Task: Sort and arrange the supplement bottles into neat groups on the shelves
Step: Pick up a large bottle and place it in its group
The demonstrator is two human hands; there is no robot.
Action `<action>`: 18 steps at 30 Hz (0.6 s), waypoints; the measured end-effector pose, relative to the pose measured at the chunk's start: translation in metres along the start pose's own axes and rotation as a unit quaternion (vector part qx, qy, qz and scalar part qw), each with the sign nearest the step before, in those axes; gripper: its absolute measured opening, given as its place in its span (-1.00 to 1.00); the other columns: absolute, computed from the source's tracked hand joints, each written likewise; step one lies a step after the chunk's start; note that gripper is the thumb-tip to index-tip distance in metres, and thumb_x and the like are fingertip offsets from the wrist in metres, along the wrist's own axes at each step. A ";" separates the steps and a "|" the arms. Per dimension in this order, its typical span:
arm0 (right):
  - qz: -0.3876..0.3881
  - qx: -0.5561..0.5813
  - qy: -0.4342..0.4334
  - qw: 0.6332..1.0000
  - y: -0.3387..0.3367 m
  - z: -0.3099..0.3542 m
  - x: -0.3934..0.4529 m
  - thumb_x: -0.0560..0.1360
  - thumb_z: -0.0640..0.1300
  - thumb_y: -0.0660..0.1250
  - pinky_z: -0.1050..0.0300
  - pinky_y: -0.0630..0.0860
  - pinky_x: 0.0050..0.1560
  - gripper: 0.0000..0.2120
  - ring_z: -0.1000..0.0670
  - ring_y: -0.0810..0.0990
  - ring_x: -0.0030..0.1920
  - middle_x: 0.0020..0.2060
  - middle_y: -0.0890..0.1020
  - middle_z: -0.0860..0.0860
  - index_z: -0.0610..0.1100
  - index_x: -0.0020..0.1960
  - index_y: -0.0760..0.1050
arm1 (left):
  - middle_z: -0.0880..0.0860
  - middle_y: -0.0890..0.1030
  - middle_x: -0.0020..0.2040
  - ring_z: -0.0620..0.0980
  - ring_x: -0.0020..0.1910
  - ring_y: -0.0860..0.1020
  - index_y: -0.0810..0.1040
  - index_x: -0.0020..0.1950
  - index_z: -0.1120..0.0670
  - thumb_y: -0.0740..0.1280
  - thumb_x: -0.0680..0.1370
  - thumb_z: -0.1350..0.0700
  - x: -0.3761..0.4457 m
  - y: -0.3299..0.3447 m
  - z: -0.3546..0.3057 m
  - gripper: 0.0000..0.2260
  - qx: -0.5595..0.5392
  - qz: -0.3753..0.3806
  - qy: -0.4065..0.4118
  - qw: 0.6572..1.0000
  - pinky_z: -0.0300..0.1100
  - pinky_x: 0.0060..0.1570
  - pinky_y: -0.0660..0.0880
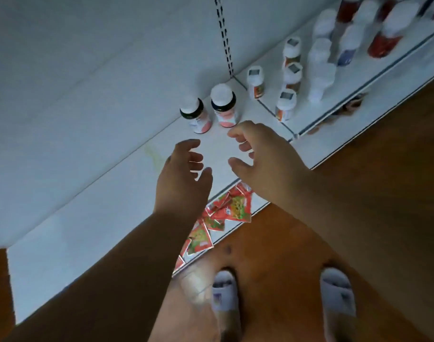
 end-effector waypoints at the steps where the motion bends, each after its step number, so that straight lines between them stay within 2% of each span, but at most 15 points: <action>1: -0.005 0.014 0.010 1.000 0.017 -0.011 0.010 0.53 -0.05 0.40 0.23 0.42 0.19 -0.52 0.03 0.52 0.25 0.32 0.50 0.02 0.02 0.40 0.36 | -0.15 0.56 0.10 -0.15 0.03 0.56 0.37 0.36 -0.16 0.41 0.54 0.10 0.015 0.006 0.013 -0.56 0.003 0.004 0.003 1.000 -0.07 0.00 0.62; 4: -0.019 0.061 0.043 0.997 0.066 -0.034 0.044 0.55 -0.02 0.37 0.16 0.38 0.32 -0.47 0.00 0.46 0.36 0.41 0.43 0.03 0.01 0.48 0.28 | -0.14 0.53 0.18 -0.13 0.09 0.55 0.31 0.40 -0.18 0.43 0.55 0.08 0.063 0.015 0.048 -0.50 0.007 -0.017 -0.002 1.000 -0.28 -0.11 0.56; 5: -0.024 0.071 0.051 0.996 0.082 -0.040 0.055 0.57 -0.02 0.34 0.13 0.37 0.37 -0.45 -0.01 0.43 0.39 0.43 0.41 0.01 -0.02 0.50 0.25 | -0.13 0.51 0.22 -0.12 0.12 0.55 0.28 0.42 -0.18 0.43 0.55 0.09 0.078 0.016 0.056 -0.47 0.003 -0.026 -0.004 1.000 -0.30 -0.09 0.54; 8: -0.038 0.078 0.046 0.995 0.117 -0.047 0.085 0.61 -0.08 0.26 0.16 0.30 0.42 -0.45 -0.02 0.40 0.41 0.45 0.37 -0.01 -0.06 0.55 0.18 | -0.07 0.45 0.38 -0.10 0.22 0.52 0.19 0.46 -0.27 0.43 0.55 0.10 0.120 0.024 0.073 -0.38 -0.027 -0.043 0.007 0.999 -0.14 0.15 0.55; 11: -0.056 0.099 0.057 0.992 0.136 -0.054 0.113 0.62 -0.19 0.20 0.33 0.24 0.24 -0.52 0.00 0.40 0.38 0.40 0.40 0.01 -0.07 0.52 0.21 | -0.02 0.40 0.46 -0.05 0.35 0.48 0.15 0.47 -0.31 0.44 0.55 0.07 0.152 0.040 0.078 -0.34 -0.041 -0.027 0.028 0.998 -0.02 0.28 0.50; 12: -0.069 0.116 0.063 0.989 0.138 -0.059 0.121 0.61 -0.23 0.19 0.33 0.25 0.20 -0.53 -0.01 0.42 0.36 0.38 0.42 0.00 -0.07 0.50 0.23 | -0.02 0.39 0.48 -0.04 0.38 0.46 0.14 0.47 -0.31 0.45 0.54 0.06 0.159 0.046 0.078 -0.33 -0.041 -0.016 0.032 0.999 -0.01 0.30 0.49; 15: -0.085 0.165 0.077 0.980 0.145 -0.064 0.141 0.57 -0.31 0.16 0.19 0.39 0.28 -0.51 -0.04 0.47 0.32 0.33 0.47 -0.02 -0.07 0.48 0.26 | -0.02 0.45 0.43 -0.03 0.35 0.49 0.20 0.45 -0.29 0.49 0.49 0.08 0.174 0.054 0.079 -0.33 -0.108 -0.019 0.030 0.993 -0.05 0.28 0.49; 17: -0.075 0.176 0.079 0.978 0.154 -0.062 0.147 0.54 -0.35 0.14 0.18 0.40 0.28 -0.49 -0.03 0.46 0.33 0.32 0.48 -0.02 -0.06 0.45 0.30 | -0.06 0.56 0.27 -0.08 0.23 0.57 0.27 0.40 -0.24 0.49 0.47 0.08 0.180 0.050 0.076 -0.38 -0.140 -0.046 0.045 0.988 -0.04 0.21 0.54; 18: -0.076 0.180 0.075 0.978 0.157 -0.062 0.150 0.51 -0.36 0.13 0.15 0.41 0.29 -0.47 -0.04 0.47 0.32 0.32 0.48 -0.03 -0.06 0.44 0.32 | -0.10 0.59 0.18 -0.10 0.15 0.61 0.28 0.37 -0.24 0.49 0.48 0.08 0.181 0.048 0.073 -0.42 -0.118 -0.056 0.055 0.990 -0.05 0.16 0.57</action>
Point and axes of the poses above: each hand's wrist, its own x-axis towards the middle knuckle, its own y-axis out of the palm, z = x × y, the point moved 7 cm from there along x, towards the middle knuckle
